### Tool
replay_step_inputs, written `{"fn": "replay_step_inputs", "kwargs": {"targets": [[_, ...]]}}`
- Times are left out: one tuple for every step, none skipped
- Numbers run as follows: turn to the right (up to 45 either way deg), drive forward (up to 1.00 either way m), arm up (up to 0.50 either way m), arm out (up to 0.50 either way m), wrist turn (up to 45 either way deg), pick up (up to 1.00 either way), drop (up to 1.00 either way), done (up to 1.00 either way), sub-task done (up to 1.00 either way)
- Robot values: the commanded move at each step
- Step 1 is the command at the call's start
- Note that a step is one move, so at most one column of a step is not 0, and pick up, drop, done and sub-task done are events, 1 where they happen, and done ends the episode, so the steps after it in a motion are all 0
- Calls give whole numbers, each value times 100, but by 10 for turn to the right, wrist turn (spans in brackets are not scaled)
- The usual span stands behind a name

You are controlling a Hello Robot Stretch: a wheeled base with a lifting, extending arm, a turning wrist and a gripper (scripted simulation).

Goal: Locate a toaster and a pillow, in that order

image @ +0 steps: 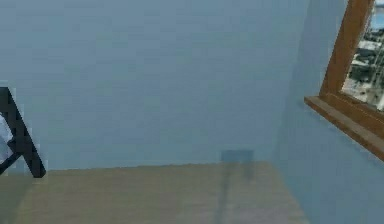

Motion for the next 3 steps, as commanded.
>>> {"fn": "replay_step_inputs", "kwargs": {"targets": [[0,45,0,0,0,0,0,0,0],[-450,0,0,0,0,0,0,0,0],[-60,0,0,0,0,0,0,0,0]]}}
